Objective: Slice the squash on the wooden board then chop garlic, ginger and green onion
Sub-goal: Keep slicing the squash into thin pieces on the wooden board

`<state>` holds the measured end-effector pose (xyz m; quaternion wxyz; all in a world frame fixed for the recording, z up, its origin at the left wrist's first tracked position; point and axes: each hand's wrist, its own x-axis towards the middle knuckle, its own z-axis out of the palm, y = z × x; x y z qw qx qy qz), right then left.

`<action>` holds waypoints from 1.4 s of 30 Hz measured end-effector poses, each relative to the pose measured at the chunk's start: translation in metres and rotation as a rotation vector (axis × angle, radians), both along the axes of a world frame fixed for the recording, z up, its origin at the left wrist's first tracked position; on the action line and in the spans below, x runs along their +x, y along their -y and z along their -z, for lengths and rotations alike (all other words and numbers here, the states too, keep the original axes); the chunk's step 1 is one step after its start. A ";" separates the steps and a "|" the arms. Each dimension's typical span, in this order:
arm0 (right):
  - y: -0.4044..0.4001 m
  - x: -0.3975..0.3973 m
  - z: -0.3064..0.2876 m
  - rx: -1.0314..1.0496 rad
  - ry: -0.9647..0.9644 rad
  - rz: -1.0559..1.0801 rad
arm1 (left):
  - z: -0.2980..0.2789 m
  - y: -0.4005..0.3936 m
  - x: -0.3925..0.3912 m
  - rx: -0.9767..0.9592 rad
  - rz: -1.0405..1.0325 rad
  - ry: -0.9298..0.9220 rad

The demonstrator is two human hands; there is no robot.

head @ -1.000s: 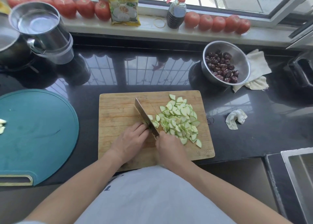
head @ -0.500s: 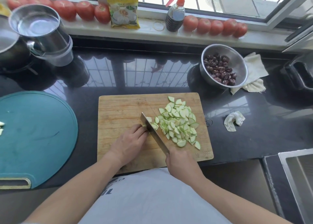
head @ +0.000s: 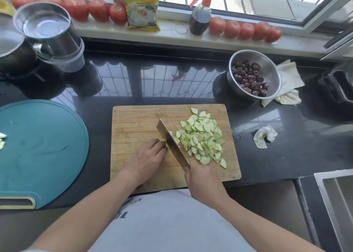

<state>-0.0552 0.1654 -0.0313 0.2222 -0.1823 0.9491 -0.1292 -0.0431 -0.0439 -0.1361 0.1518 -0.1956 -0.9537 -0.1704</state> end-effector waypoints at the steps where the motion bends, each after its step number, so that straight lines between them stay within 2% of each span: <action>1: -0.003 0.001 -0.002 0.000 0.005 -0.020 | 0.001 0.000 0.000 0.000 0.002 0.005; 10: 0.009 -0.001 0.013 0.157 -0.010 -0.065 | -0.001 -0.001 -0.001 0.018 -0.001 -0.010; 15: 0.033 -0.015 0.021 0.071 -0.018 0.013 | -0.005 -0.001 -0.001 0.017 -0.007 0.012; 24: -0.008 0.005 0.001 0.054 0.031 -0.052 | -0.008 -0.001 0.000 0.016 -0.011 0.003; 31: -0.003 0.006 0.014 0.197 0.002 -0.074 | -0.003 -0.001 -0.001 0.004 0.002 0.001; 36: 0.026 -0.010 0.022 0.089 0.019 0.037 | -0.005 -0.002 -0.001 0.012 -0.023 -0.014; 42: 0.007 0.000 0.010 0.053 0.023 0.012 | 0.013 0.005 0.010 0.014 -0.017 -0.030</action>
